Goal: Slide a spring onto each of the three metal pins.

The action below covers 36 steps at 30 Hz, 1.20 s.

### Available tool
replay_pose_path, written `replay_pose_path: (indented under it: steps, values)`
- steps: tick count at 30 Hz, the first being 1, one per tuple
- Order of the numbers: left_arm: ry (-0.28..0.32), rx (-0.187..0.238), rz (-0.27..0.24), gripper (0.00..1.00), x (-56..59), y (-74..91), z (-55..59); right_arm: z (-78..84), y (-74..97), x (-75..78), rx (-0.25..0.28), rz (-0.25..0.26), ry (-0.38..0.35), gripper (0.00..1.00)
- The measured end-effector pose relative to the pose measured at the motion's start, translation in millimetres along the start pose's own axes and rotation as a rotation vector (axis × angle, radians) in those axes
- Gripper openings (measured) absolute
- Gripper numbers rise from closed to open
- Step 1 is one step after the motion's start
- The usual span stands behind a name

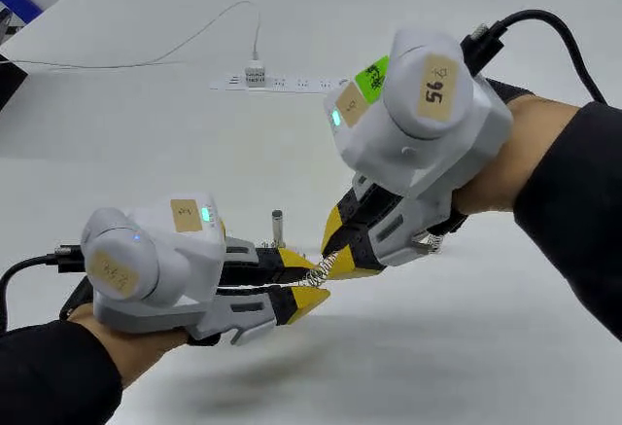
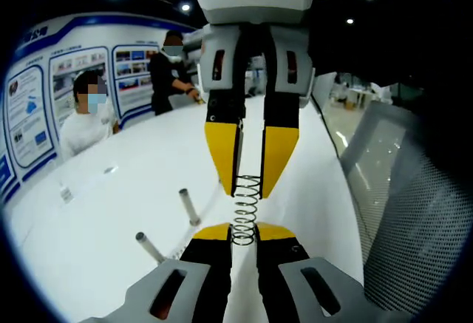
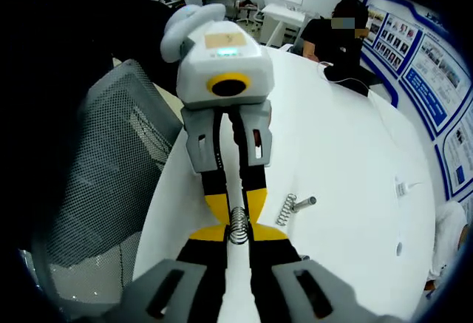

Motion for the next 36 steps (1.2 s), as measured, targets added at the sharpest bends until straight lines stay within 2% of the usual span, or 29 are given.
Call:
replay_pose_path:
  steps: [11,20,36]
  values:
    - [-0.001,0.008,0.000,0.11,0.0,-2.3,-1.8,-8.0,-1.6,1.7,0.023,0.004,0.006,0.12]
    - [0.004,0.014,-0.006,0.11,0.3,-2.4,-1.3,-4.5,-0.1,2.8,0.033,0.009,-0.028,0.16]
    - [0.002,0.032,-0.010,0.11,1.0,-2.4,-5.3,5.0,-4.6,3.6,0.049,0.012,-0.061,0.13]
Point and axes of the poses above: the centre of the closed fingertips' face, and the gripper's own axes: y roughly backward along the fingers, x roughly to its right, z roughly out of its underside, the point moved 8 cm from there along y, roughly backward along the fingers, and after that the axes turned 6 degrees about x, right-handed, at the moved point
